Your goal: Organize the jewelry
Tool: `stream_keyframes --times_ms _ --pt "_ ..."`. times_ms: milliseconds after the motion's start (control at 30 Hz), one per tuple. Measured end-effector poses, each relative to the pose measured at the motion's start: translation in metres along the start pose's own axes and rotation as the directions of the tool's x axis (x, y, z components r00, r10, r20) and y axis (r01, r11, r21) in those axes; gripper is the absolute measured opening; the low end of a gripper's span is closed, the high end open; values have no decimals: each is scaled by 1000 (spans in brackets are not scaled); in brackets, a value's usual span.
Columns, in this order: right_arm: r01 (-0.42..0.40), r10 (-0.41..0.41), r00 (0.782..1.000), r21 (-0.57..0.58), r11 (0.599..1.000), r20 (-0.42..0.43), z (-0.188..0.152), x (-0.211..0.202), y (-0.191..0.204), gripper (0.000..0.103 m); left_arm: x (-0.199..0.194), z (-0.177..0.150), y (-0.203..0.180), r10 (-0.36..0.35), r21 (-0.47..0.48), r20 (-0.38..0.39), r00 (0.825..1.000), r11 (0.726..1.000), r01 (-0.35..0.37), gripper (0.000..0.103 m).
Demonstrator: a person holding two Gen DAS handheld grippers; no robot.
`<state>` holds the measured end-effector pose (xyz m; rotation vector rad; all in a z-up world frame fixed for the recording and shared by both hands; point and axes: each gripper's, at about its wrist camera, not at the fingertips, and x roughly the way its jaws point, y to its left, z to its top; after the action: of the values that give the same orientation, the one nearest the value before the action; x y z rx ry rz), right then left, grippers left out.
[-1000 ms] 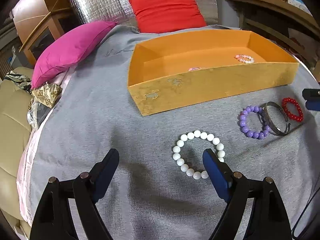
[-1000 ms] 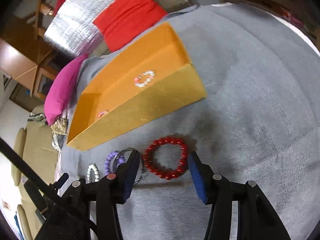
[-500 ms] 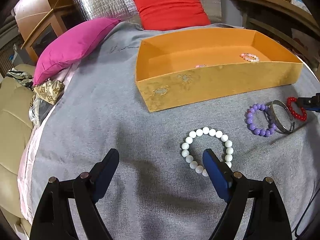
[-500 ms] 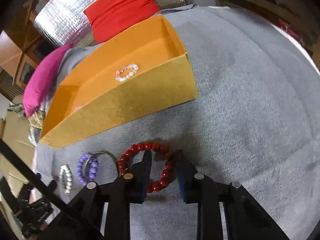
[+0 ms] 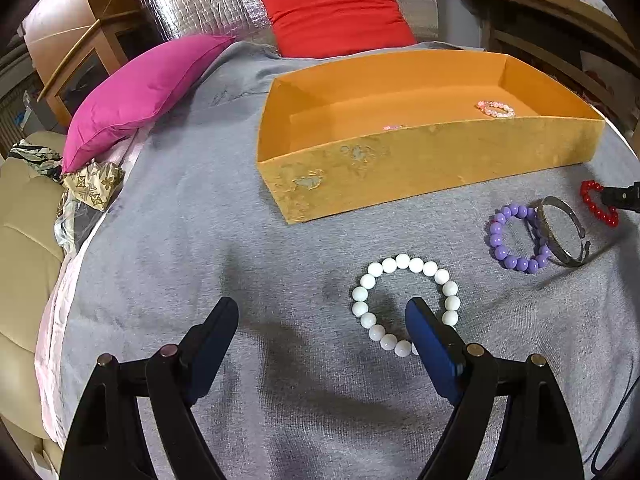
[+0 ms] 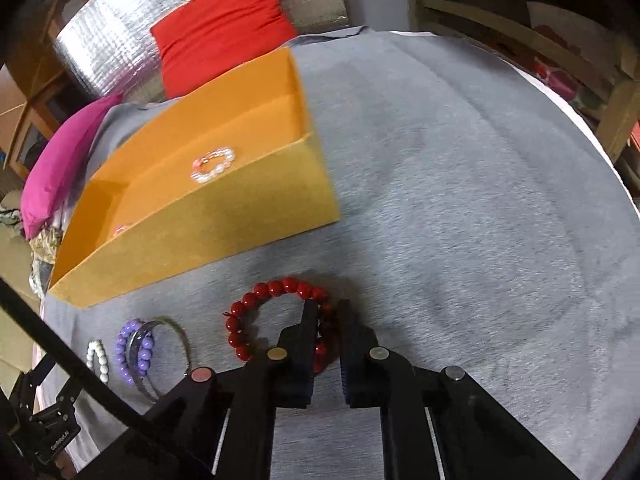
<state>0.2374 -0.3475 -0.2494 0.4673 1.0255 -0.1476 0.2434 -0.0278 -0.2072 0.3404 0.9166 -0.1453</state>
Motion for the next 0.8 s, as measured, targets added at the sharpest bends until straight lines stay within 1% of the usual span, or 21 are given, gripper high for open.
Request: stream_keyframes --times_ms 200,267,333,400,433,467,500,533,567,600,633,667,700,733,767,800 --pt "-47 47 999 9 999 -14 0 -2 -3 12 3 -2 -2 3 11 -11 1000 1000 -2 86" --pt "-53 53 998 11 999 -20 -1 -1 1 17 4 -2 -2 4 13 -18 1000 1000 -3 86" --pt "-46 46 999 7 999 -12 0 -2 5 18 5 -3 -1 2 16 -22 1000 1000 -2 86" --pt "-11 11 1000 3 1000 12 0 -6 7 21 7 -4 1 -6 17 -29 1000 1000 6 86" --pt "1 -1 999 -8 1000 39 1 -11 10 22 8 -4 2 -11 14 -32 999 1000 12 86" --pt "-4 5 998 -21 1000 63 1 -16 13 22 8 -5 4 -21 8 -36 999 1000 21 86" --pt "-24 28 996 -39 999 86 2 -22 18 23 8 -5 6 -29 1 -38 999 1000 29 86" --pt "-58 64 993 -59 997 103 1 -27 23 30 8 -5 7 -37 -5 -38 999 999 37 86" --pt "-96 105 988 -78 992 112 -1 -32 28 43 7 -6 9 -51 -10 -38 998 999 51 86" --pt "-158 170 979 -106 982 114 -3 -36 35 52 7 -6 10 -65 -15 -38 997 998 64 86" --pt "-207 222 969 -132 969 109 -5 -38 42 65 7 -6 12 -82 -22 -39 996 996 81 86" --pt "-264 282 955 -172 949 93 -8 -40 52 67 7 -6 13 -102 -31 -40 994 994 100 86" --pt "-293 312 947 -196 936 77 -11 -40 58 67 7 -6 14 -109 -34 -40 993 994 108 86" --pt "-333 350 936 -231 914 36 -15 -37 69 67 7 -7 14 -112 -33 -39 993 993 110 86" --pt "-348 361 932 -248 904 9 -17 -34 76 68 7 -7 15 -113 -29 -38 993 993 112 86" --pt "-348 356 934 -263 900 -16 -20 -29 83 68 7 -7 15 -117 -26 -37 992 993 116 86"
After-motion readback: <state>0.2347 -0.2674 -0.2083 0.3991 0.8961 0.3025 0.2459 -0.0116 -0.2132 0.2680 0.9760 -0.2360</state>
